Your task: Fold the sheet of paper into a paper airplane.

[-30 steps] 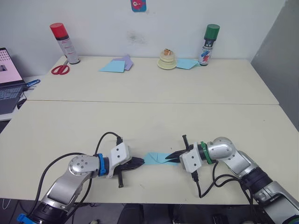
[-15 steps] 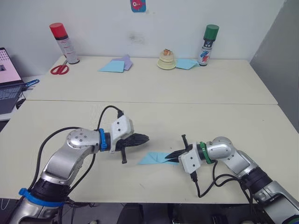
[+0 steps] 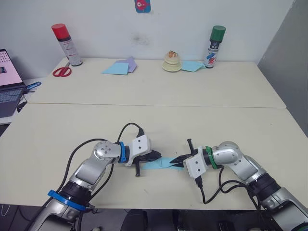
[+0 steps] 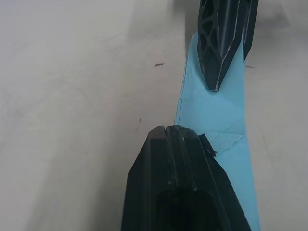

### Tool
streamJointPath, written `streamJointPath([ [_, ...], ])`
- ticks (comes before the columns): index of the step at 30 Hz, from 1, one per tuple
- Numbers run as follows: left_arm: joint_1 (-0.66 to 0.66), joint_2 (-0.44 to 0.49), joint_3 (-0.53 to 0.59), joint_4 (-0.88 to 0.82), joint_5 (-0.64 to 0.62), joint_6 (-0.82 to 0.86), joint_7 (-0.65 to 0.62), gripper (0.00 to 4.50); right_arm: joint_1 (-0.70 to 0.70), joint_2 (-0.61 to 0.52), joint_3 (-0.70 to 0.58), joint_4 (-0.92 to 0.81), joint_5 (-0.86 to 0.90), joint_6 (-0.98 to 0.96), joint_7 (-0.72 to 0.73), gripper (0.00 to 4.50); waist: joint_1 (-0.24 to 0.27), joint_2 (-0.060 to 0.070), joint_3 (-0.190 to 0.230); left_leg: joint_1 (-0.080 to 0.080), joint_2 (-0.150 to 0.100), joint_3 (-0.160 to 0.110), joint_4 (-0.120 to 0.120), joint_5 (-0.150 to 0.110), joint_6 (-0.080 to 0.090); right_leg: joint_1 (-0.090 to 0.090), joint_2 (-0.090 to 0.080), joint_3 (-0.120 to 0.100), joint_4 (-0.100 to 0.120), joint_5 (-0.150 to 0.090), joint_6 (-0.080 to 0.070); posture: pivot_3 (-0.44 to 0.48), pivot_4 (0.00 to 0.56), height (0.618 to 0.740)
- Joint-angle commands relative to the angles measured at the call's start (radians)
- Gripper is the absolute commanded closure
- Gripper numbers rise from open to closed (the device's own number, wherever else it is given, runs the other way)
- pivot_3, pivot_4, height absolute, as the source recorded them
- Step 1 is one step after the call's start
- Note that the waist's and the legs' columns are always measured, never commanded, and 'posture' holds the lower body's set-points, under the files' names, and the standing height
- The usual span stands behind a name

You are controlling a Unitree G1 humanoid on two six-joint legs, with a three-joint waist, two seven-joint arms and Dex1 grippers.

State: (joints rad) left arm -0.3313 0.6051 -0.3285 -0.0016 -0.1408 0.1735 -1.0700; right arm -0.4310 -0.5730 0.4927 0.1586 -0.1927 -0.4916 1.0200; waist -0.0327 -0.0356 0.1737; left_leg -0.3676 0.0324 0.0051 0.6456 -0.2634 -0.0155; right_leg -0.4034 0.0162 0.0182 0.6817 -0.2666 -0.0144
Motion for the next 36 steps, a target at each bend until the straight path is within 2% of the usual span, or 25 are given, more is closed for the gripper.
streamJointPath([
  [1, 0.013, -0.012, -0.018, -0.015, 0.003, 0.007, -0.019, 4.50, 0.018, -0.006, 0.010, 0.017, -0.041, 0.035, -0.007, 4.46, 0.000, 0.000, 0.000, 0.000, 0.000, 0.000, 0.000, 0.000, 0.000, 0.000, 0.000, 0.000, 0.000, 0.000, 0.000, 0.000, 0.150, 0.729],
  [6, 0.029, -0.020, -0.039, 0.000, 0.034, 0.003, -0.020, 4.50, 0.017, -0.004, 0.000, 0.004, -0.007, 0.042, 0.003, 4.46, 0.000, 0.000, 0.000, 0.000, 0.000, 0.000, 0.000, 0.000, 0.000, 0.000, 0.000, 0.000, 0.000, 0.000, 0.000, 0.000, 0.150, 0.729],
  [9, 0.035, -0.023, -0.042, 0.040, 0.053, -0.006, -0.012, 4.50, 0.023, -0.010, -0.029, -0.040, 0.047, 0.075, 0.013, 3.91, 0.002, 0.000, 0.000, 0.000, 0.000, 0.000, 0.000, 0.000, 0.000, 0.000, 0.000, 0.000, 0.000, 0.000, 0.000, 0.000, 0.150, 0.729],
  [11, 0.039, -0.024, -0.042, 0.058, 0.060, -0.009, -0.011, 4.50, 0.031, -0.027, -0.054, -0.084, 0.082, 0.107, 0.024, 3.25, 0.004, 0.000, 0.000, 0.000, -0.001, 0.000, 0.000, 0.000, 0.000, 0.000, 0.000, 0.000, 0.000, 0.000, 0.000, 0.000, 0.150, 0.729],
  [16, 0.047, -0.020, -0.053, 0.082, 0.074, -0.025, -0.018, 4.50, 0.074, -0.098, -0.176, -0.346, 0.328, 0.384, 0.084, 1.47, 0.006, 0.000, 0.000, -0.002, -0.001, 0.000, 0.000, 0.000, 0.000, 0.000, -0.002, -0.001, -0.002, -0.001, 0.001, 0.000, 0.150, 0.729],
  [20, 0.052, -0.021, -0.060, 0.082, 0.076, -0.029, -0.021, 4.50, 0.124, -0.120, -0.242, -0.510, 0.455, 0.625, 0.050, 1.47, 0.006, 0.000, -0.001, -0.002, -0.001, -0.002, 0.000, 0.000, 0.000, 0.000, -0.001, -0.002, -0.002, -0.001, 0.001, 0.000, 0.150, 0.729],
  [22, 0.053, -0.021, -0.062, 0.084, 0.077, -0.031, -0.021, 4.50, 0.143, -0.085, -0.241, -0.539, 0.441, 0.696, -0.020, 1.47, 0.006, 0.000, -0.001, -0.001, 0.000, -0.002, 0.000, 0.000, 0.000, 0.000, -0.001, -0.002, -0.002, -0.001, 0.001, 0.000, 0.150, 0.729],
  [24, 0.052, -0.021, -0.064, 0.085, 0.079, -0.033, -0.021, 4.50, 0.163, -0.036, -0.216, -0.544, 0.374, 0.751, -0.114, 1.83, 0.005, 0.000, -0.001, -0.001, 0.000, -0.002, 0.000, 0.000, 0.000, 0.000, -0.001, -0.002, -0.001, -0.001, 0.001, 0.000, 0.150, 0.729],
  [26, 0.052, -0.021, -0.064, 0.082, 0.079, -0.031, -0.022, 4.50, 0.185, 0.000, -0.177, -0.546, 0.326, 0.779, -0.160, 2.39, 0.005, 0.000, -0.001, -0.001, -0.001, -0.001, 0.000, 0.000, 0.000, 0.000, -0.002, -0.002, -0.001, -0.001, 0.001, 0.000, 0.150, 0.729],
  [30, 0.060, -0.018, -0.066, 0.069, 0.078, -0.026, -0.023, 4.50, 0.219, 0.038, -0.103, -0.521, 0.238, 0.800, -0.213, 3.86, 0.005, 0.000, -0.001, -0.002, -0.001, -0.001, 0.000, 0.000, 0.000, -0.001, -0.002, -0.001, -0.002, -0.001, 0.001, 0.000, 0.150, 0.729],
  [31, 0.062, -0.017, -0.066, 0.067, 0.078, -0.025, -0.023, 4.50, 0.224, 0.039, -0.089, -0.510, 0.221, 0.807, -0.219, 4.34, 0.005, 0.000, -0.001, -0.003, -0.001, 0.000, 0.000, 0.000, 0.000, -0.001, -0.002, -0.001, -0.002, -0.001, 0.001, 0.000, 0.150, 0.729],
  [32, 0.064, -0.016, -0.066, 0.065, 0.078, -0.024, -0.023, 4.50, 0.228, 0.035, -0.074, -0.495, 0.199, 0.797, -0.222, 4.47, 0.005, 0.000, -0.001, -0.003, -0.001, 0.000, 0.000, 0.000, 0.000, -0.001, -0.002, -0.001, -0.002, -0.001, 0.001, 0.000, 0.150, 0.729],
  [36, 0.073, -0.014, -0.066, 0.056, 0.079, -0.021, -0.022, 4.50, 0.246, 0.023, -0.058, -0.453, 0.154, 0.836, -0.235, 4.47, 0.005, 0.000, -0.001, -0.003, -0.001, -0.001, 0.000, 0.000, 0.000, -0.001, -0.002, -0.001, -0.002, -0.001, 0.001, 0.000, 0.150, 0.729],
])
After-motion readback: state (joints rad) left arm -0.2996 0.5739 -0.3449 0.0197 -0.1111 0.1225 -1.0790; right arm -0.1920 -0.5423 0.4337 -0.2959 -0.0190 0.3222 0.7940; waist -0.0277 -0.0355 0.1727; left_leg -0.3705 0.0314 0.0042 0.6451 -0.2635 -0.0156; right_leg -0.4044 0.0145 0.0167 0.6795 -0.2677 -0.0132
